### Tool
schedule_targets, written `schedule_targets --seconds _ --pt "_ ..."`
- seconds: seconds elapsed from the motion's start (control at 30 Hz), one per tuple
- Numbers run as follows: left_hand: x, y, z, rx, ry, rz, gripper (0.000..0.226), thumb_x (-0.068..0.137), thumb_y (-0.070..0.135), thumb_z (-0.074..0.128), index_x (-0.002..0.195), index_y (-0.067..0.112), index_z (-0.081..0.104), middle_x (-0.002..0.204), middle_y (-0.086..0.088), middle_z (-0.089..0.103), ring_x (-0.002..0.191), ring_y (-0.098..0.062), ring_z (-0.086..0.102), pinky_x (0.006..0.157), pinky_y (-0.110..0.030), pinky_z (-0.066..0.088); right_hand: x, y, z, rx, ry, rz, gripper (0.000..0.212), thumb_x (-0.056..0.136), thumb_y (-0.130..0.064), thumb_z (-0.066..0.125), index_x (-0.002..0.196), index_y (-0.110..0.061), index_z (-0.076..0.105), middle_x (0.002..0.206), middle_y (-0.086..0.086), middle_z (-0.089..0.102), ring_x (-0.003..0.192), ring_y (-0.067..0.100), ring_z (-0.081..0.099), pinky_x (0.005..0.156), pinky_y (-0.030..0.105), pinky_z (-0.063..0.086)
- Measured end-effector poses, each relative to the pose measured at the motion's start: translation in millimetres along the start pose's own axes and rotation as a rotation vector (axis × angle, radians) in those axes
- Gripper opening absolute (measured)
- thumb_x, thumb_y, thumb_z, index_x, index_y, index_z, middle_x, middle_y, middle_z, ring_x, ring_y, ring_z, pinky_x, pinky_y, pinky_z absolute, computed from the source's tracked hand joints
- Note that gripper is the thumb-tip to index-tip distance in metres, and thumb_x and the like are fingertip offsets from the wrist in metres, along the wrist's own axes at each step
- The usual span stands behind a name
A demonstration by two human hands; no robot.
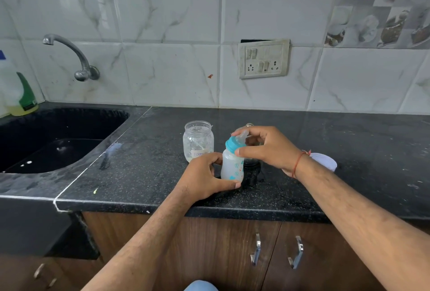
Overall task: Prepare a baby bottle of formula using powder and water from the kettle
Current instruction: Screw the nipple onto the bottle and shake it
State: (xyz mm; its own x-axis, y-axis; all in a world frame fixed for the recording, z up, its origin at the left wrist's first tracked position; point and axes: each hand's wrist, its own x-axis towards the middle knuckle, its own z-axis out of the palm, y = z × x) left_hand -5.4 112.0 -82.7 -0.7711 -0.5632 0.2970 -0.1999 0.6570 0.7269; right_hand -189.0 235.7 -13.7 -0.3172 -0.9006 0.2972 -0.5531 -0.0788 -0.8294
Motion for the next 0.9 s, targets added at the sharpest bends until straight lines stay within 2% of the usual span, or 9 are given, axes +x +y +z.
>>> schedule_targets --seconds 0.1,0.23,0.3,0.37,0.43,0.53,0.67,0.83,0.9 --pt "-0.5 0.4 0.1 -0.025 0.01 -0.006 0.051 0.071 0.036 0.103 0.11 0.032 0.07 0.068 0.031 0.063 0.063 0.013 0.055 0.058 -0.007 0.04 -0.5 9.5 12.6 0.107 0.026 -0.01 0.043 0.085 -0.008 0.085 0.124 -0.021 0.074 0.122 0.0 0.077 0.117 0.019 0.072 0.106 0.046 0.057" --pt "-1.7 2.5 -0.7 -0.043 -0.002 -0.011 0.051 0.072 0.033 0.103 0.113 0.026 0.073 0.066 0.031 0.061 0.062 0.016 0.056 0.057 -0.005 0.04 -5.2 24.5 29.7 0.16 0.122 -0.096 0.05 0.082 -0.022 0.085 0.128 -0.017 0.068 0.125 0.0 0.077 0.121 0.019 0.071 0.107 0.051 0.055" --pt "-2.1 3.6 -1.2 -0.034 -0.004 -0.007 0.055 0.073 0.034 0.103 0.119 0.022 0.075 0.069 0.028 0.063 0.064 0.017 0.057 0.058 -0.005 0.041 -8.7 32.6 35.9 0.172 0.171 -0.139 0.044 0.086 -0.015 0.086 0.128 -0.014 0.069 0.126 -0.001 0.077 0.12 0.018 0.071 0.106 0.05 0.056" --pt "-2.6 4.0 -1.2 -0.027 -0.014 -0.009 0.054 0.074 0.032 0.102 0.119 0.021 0.075 0.067 0.036 0.064 0.065 0.018 0.056 0.059 -0.005 0.041 -11.9 39.6 40.7 0.193 0.223 -0.16 0.046 0.086 -0.017 0.086 0.129 -0.016 0.07 0.126 -0.002 0.076 0.12 0.017 0.071 0.104 0.046 0.058" --pt "-2.8 4.5 -1.1 -0.024 -0.021 -0.008 0.055 0.074 0.032 0.102 0.12 0.022 0.074 0.066 0.047 0.058 0.065 0.018 0.056 0.059 -0.004 0.04 -14.5 43.9 45.0 0.208 0.26 -0.17 0.055 0.081 -0.03 0.086 0.132 -0.022 0.069 0.129 -0.003 0.075 0.121 0.013 0.07 0.103 0.042 0.059" --pt "-1.0 2.4 -0.5 -0.012 -0.013 -0.008 0.056 0.072 0.036 0.102 0.12 0.025 0.075 0.068 0.046 0.058 0.065 0.014 0.055 0.059 -0.007 0.041 -15.5 48.1 47.5 0.205 0.274 -0.181 0.059 0.08 -0.04 0.083 0.135 -0.027 0.066 0.132 -0.005 0.073 0.123 0.012 0.069 0.103 0.04 0.059" --pt "-0.3 1.7 -0.4 -0.005 -0.012 -0.023 0.048 0.072 0.037 0.102 0.108 0.036 0.07 0.067 0.044 0.058 0.064 0.009 0.053 0.06 -0.009 0.041 -15.3 49.7 45.2 0.229 0.218 -0.2 0.058 0.088 -0.034 0.077 0.143 -0.022 0.063 0.14 -0.007 0.069 0.131 0.012 0.064 0.106 0.038 0.056" --pt "0.5 2.6 -0.4 0.001 -0.007 -0.017 0.046 0.074 0.035 0.102 0.101 0.041 0.065 0.065 0.043 0.058 0.062 0.005 0.051 0.059 -0.01 0.041 -17.2 45.2 44.5 0.266 0.181 -0.233 0.048 0.096 -0.016 0.073 0.14 -0.033 0.061 0.138 -0.015 0.069 0.132 0.009 0.063 0.103 0.028 0.056" --pt "0.8 1.9 0.2 -0.002 -0.002 -0.014 0.045 0.073 0.036 0.102 0.098 0.042 0.065 0.065 0.041 0.058 0.061 0.005 0.05 0.058 -0.01 0.04 -17.3 42.8 44.6 0.266 0.184 -0.235 0.047 0.094 -0.02 0.074 0.136 -0.038 0.062 0.133 -0.018 0.071 0.129 0.008 0.065 0.101 0.024 0.056"
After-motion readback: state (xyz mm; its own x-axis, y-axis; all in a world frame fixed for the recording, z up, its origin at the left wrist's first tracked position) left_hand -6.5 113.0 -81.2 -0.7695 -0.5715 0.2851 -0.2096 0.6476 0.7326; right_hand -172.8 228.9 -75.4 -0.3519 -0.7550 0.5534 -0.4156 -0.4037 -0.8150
